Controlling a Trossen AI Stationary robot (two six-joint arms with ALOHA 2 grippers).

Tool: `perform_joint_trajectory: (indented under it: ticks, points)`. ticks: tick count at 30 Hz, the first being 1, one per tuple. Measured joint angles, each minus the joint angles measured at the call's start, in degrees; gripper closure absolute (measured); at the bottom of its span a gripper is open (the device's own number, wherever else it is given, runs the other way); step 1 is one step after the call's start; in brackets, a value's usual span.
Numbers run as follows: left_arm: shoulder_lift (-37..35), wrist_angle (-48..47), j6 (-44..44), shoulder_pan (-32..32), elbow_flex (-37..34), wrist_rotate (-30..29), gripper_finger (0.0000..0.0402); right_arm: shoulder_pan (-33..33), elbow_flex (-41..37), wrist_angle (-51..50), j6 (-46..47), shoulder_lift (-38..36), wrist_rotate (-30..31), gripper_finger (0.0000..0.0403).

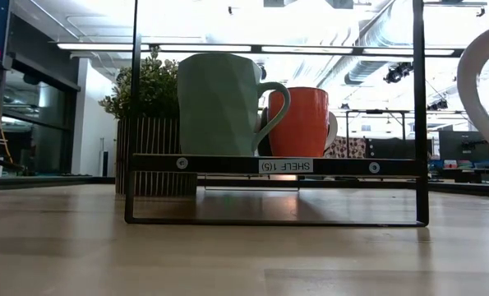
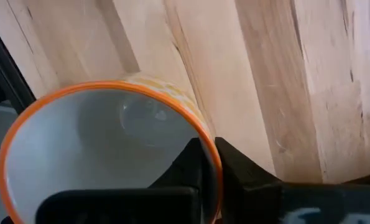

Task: Place coffee mugs
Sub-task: Put the yellow mug on the shelf

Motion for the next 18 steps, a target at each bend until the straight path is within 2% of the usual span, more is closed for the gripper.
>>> perform_joint_trajectory:
  ticks: [10,18]
  points:
    - [0.0,0.0,0.0,0.0,0.0,-1.2,0.033,-0.1,5.1,-13.1,1.5,-7.3,6.1,0.0402]
    - [0.0,0.0,0.0,0.0,0.0,-1.5,0.033,-1.6,10.8,-20.6,3.7,-14.8,20.6,0.0402]
